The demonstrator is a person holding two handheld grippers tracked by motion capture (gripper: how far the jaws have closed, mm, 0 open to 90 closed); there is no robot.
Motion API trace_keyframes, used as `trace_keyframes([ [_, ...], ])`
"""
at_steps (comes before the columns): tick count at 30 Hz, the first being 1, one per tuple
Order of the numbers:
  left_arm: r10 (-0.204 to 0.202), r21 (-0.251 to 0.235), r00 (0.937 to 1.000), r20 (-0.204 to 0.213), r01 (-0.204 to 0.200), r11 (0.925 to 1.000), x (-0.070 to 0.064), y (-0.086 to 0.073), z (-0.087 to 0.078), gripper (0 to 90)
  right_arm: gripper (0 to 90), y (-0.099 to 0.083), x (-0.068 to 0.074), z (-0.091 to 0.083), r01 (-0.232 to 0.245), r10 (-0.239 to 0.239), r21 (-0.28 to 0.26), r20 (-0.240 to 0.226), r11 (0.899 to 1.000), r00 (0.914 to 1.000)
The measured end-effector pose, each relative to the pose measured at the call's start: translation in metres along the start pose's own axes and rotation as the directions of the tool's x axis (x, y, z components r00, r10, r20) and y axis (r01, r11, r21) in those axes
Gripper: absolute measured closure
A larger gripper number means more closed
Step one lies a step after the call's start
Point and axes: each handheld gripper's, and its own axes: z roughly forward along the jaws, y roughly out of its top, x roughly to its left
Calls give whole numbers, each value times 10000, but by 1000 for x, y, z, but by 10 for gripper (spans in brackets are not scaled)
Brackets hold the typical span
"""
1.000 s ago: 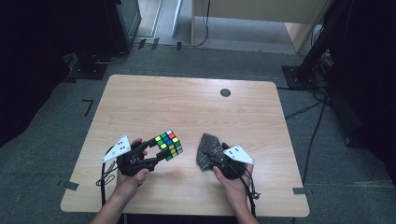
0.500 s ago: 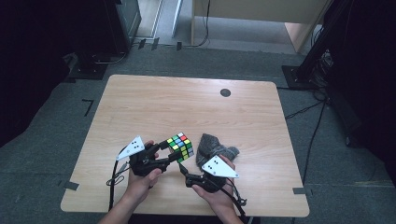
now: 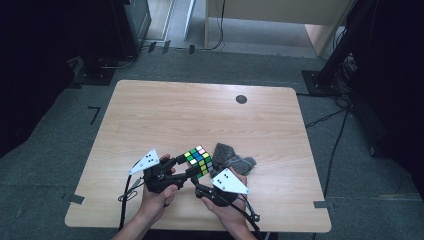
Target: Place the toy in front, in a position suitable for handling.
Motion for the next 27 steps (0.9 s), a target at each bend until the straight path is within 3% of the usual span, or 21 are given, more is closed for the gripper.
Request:
trace_keyframes([
  [4,191,66,9998,25,-192,9998,2,0,0,330,341,0,-2,0,146,-146,171,-11,9997,9999],
  [8,157,-494,9998,135,-150,9987,4,7,-8,270,342,-3,-8,0,294,-300,394,146,9988,9994],
  [11,544,-789,9984,-137,-553,9953,8,13,-16,239,342,-4,-18,-1,88,-112,593,416,9982,9991],
  [14,1359,-601,9878,-756,-1405,9883,15,13,-22,221,342,-1,-31,-6,-189,161,649,436,9977,9989],
  [17,2150,-68,9693,-1193,-2173,9761,19,12,-25,221,342,6,-41,-12,-317,297,772,267,9965,9992],
  [18,2491,155,9600,-1282,-2492,9683,20,11,-24,222,342,8,-43,-14,-326,310,770,210,9965,9993],
  [19,2906,430,9465,-1406,-2874,9569,19,10,-23,222,342,11,-45,-16,-394,388,800,92,9960,9992],
  [21,3847,1065,9088,-1613,-3715,9223,15,5,-19,222,342,15,-48,-19,-478,483,778,-48,9958,9988],
  [23,4531,1547,8773,-1581,-4312,8889,11,0,-14,222,342,17,-49,-20,-652,678,903,-256,9938,9974],
  [24,4914,1754,8566,-1575,-4654,8675,8,-3,-11,221,342,18,-50,-20,-883,939,1113,-454,9899,9945],
  [25,5097,1831,8461,-1562,-4823,8567,6,-5,-9,221,342,19,-51,-20,-1102,1207,1323,-749,9851,9899],
  [27,5458,1992,8263,-1393,-5165,8328,1,-10,-6,221,342,19,-50,-19,-1238,1369,1463,-834,9815,9871],
])
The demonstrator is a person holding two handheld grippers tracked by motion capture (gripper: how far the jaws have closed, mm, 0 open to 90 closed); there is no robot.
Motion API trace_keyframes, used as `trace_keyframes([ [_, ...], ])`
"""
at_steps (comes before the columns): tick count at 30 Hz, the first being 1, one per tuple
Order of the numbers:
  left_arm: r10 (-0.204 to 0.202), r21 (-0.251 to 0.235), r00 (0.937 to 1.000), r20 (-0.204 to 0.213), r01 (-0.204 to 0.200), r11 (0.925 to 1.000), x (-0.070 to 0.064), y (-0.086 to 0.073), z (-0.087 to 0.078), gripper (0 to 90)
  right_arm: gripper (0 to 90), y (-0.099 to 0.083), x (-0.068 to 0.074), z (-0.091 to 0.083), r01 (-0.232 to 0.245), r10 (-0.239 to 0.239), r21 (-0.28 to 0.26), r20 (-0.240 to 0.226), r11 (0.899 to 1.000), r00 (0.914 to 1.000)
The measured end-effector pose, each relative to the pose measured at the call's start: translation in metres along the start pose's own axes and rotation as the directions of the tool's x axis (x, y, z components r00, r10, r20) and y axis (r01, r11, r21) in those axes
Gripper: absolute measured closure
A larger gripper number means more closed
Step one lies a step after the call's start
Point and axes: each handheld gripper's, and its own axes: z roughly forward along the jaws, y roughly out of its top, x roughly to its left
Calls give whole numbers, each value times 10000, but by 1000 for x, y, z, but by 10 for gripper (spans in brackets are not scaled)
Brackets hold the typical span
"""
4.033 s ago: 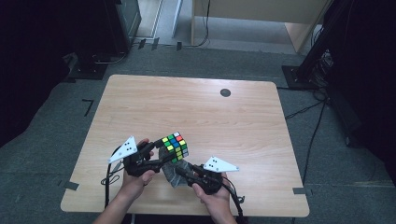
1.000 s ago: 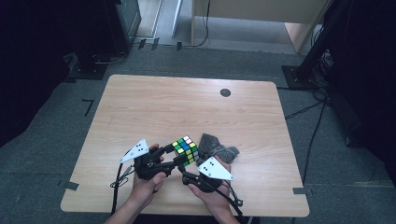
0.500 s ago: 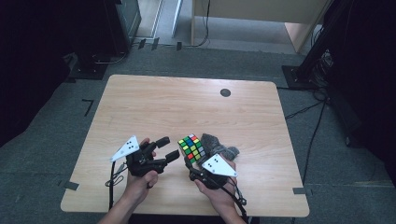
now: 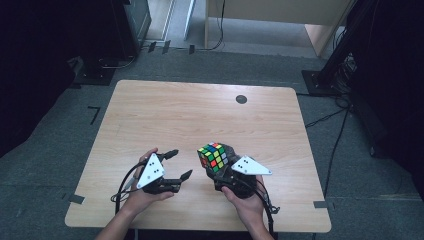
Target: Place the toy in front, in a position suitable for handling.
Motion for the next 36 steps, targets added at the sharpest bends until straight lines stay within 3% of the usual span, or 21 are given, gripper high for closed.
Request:
trace_keyframes([
  [2,500,127,9987,-54,-499,9987,-6,-1,2,220,342,0,1,1,-71,72,109,-45,9999,10000],
  [6,1116,218,9936,-143,-1113,9936,-12,-1,4,221,341,3,1,2,-399,430,589,-534,9975,9976],
  [10,1826,448,9824,-389,-1808,9825,-17,-2,6,221,341,3,2,5,-677,774,983,-986,9929,9921],
  [18,3292,944,9398,-911,-3210,9424,-28,-6,10,230,341,5,5,7,-955,1200,1504,-1630,9840,9793],
  [22,3657,872,9247,-1062,-3577,9298,-31,-7,10,246,341,4,6,10,-965,1283,1814,-1730,9787,9765],
  [26,4073,881,9068,-1084,-3994,9126,-35,-7,10,273,340,3,5,13,-1075,1475,2089,-1867,9720,9713],
  [28,4144,884,9047,-988,-4068,9092,-37,-8,11,299,340,2,5,15,-1135,1578,2230,-1926,9682,9685],
  [31,4331,987,8961,-969,-4243,9001,-39,-9,12,330,340,0,3,17,-1329,1843,2460,-1996,9601,9624],
  [34,4245,937,9003,-960,-4164,9043,-38,-8,11,339,336,0,1,16,-1393,1910,2397,-2085,9608,9592],
  [36,4044,934,9095,-961,-3963,9134,-36,-7,10,341,300,0,1,15,-1355,1833,2189,-2153,9663,9592],
])
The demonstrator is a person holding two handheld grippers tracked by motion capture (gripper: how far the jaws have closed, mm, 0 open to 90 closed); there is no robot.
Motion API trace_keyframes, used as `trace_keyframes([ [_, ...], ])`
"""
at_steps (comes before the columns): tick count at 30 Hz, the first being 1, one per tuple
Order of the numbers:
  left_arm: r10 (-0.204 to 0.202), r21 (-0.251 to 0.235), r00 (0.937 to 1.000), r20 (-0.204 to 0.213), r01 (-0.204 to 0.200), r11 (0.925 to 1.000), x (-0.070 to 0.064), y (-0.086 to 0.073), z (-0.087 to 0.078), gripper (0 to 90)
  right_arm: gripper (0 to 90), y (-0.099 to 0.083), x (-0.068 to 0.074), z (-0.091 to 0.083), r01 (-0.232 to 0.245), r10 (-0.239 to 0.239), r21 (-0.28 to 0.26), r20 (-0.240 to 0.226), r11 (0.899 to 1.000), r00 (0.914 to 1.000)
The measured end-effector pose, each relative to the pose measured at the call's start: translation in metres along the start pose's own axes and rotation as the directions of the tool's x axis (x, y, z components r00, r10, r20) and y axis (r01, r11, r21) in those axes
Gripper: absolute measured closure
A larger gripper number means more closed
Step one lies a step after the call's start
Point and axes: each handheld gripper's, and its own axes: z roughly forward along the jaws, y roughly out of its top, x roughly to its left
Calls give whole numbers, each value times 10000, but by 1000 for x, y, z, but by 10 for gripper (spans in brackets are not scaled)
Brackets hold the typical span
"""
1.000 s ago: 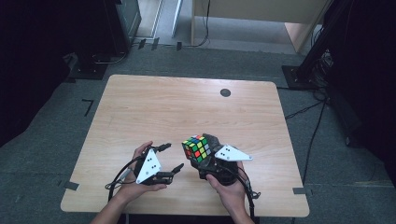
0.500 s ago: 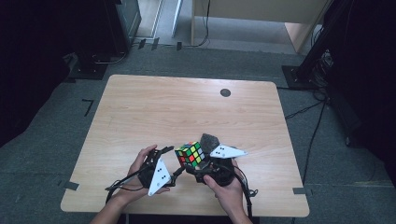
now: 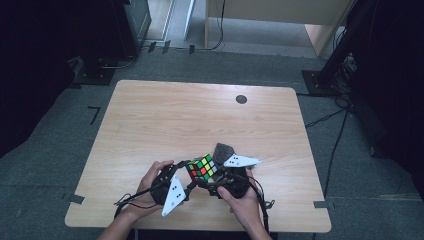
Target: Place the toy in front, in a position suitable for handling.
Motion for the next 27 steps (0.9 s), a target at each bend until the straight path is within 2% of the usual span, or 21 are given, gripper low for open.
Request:
trace_keyframes([
  [4,-780,165,9969,-62,781,9968,13,-5,-2,343,266,0,-7,-8,104,-137,-713,-458,9974,9989],
  [6,-1339,208,9910,-37,1339,9908,22,-8,-4,344,263,0,-14,-14,-113,43,-1128,-623,9936,9980],
  [7,-1627,223,9867,9,1626,9864,25,-10,-5,345,262,-1,-17,-16,-62,-2,-1297,-494,9915,9988],
  [8,-1872,222,9823,49,1871,9821,28,-11,-5,345,263,-2,-20,-16,159,-168,-1380,-59,9903,9998],
  [9,-2120,201,9772,105,2117,9771,31,-13,-5,345,281,-3,-23,-16,472,-386,-1388,636,9892,9972],
  [10,-2311,186,9728,145,2308,9728,33,-14,-6,345,303,-6,-25,-14,833,-628,-1291,1550,9881,9859],
  [11,-2484,157,9684,216,2481,9686,35,-15,-6,345,316,-9,-27,-12,1289,-974,-1098,2551,9856,9620],
  [12,-2658,115,9636,285,2655,9640,36,-15,-6,345,323,-12,-29,-8,1474,-1105,-882,3322,9851,9367],
  [13,-2846,76,9580,361,2845,9587,38,-15,-6,345,322,-15,-33,-4,1465,-1099,-735,3663,9865,9240],
  [15,-3162,2,9472,526,3167,9485,40,-16,-7,346,317,-20,-40,4,1333,-1041,-498,3847,9898,9172],
  [17,-3439,-28,9366,671,3448,9387,43,-16,-7,346,302,-22,-46,12,1238,-1064,-153,4139,9922,9041],
  [19,-3663,-7,9267,843,3676,9300,45,-17,-8,346,346,-25,-52,20,1022,-1006,202,4392,9946,8927],
  [21,-3961,38,9127,1003,3978,9175,47,-19,-8,346,395,-28,-56,26,1044,-1138,464,4855,9935,8668],
  [22,-4080,53,9068,1060,4098,9122,48,-19,-8,346,402,-30,-57,29,1182,-1277,505,4894,9917,8627],
  [24,-4217,48,8991,1170,4241,9056,50,-20,-8,346,415,-33,-60,32,1337,-1454,595,5023,9892,8524],
  [25,-4277,-2,8956,1225,4310,9024,50,-20,-9,346,423,-34,-61,33,1338,-1437,562,5067,9894,8501],
  [26,-4309,-35,8934,1271,4348,9005,51,-19,-10,347,423,-35,-63,33,1299,-1360,476,5072,9904,8510],
  [27,-4342,-61,8913,1307,4387,8986,52,-19,-10,346,424,-37,-64,34,1210,-1234,375,5016,9919,8563],
])
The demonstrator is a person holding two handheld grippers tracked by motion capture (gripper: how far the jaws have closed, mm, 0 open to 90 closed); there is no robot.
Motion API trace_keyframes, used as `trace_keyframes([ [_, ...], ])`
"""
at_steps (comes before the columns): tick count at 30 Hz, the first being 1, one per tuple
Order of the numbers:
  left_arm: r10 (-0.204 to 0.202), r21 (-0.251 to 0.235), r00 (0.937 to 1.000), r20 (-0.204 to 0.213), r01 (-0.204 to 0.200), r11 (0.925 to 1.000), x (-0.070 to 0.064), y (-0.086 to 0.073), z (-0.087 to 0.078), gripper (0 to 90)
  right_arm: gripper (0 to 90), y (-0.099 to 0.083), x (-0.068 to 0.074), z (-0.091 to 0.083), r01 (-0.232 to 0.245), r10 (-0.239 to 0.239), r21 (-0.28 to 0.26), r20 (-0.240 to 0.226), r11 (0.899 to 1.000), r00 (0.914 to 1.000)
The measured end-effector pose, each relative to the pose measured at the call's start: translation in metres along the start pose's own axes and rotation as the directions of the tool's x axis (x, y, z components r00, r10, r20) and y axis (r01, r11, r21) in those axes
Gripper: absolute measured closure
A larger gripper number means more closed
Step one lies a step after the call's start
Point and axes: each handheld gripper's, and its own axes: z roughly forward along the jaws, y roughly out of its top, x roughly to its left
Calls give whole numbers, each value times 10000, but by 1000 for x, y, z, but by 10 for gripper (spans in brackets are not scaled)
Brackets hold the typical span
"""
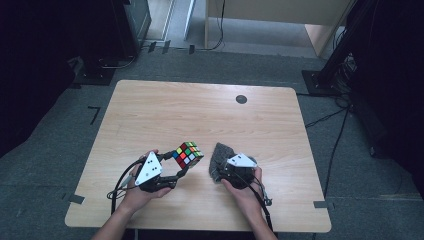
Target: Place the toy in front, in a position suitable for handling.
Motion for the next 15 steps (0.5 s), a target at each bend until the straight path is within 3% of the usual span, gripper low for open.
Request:
trace_keyframes([
  [3,-40,-77,9999,146,42,10000,-1,1,-1,346,428,0,-4,0,-133,137,168,-227,9998,9996],
  [7,-181,-75,9995,244,183,9998,-2,2,0,346,448,-1,-2,0,324,-322,276,-80,9991,9994],
  [12,-526,-192,9985,127,529,9984,2,2,-2,345,648,-1,-3,-5,424,-428,458,73,9981,9991],
  [15,-259,-7,9997,4,259,9997,1,1,-1,346,719,1,-8,-11,22,-19,489,-58,9988,10000],
])
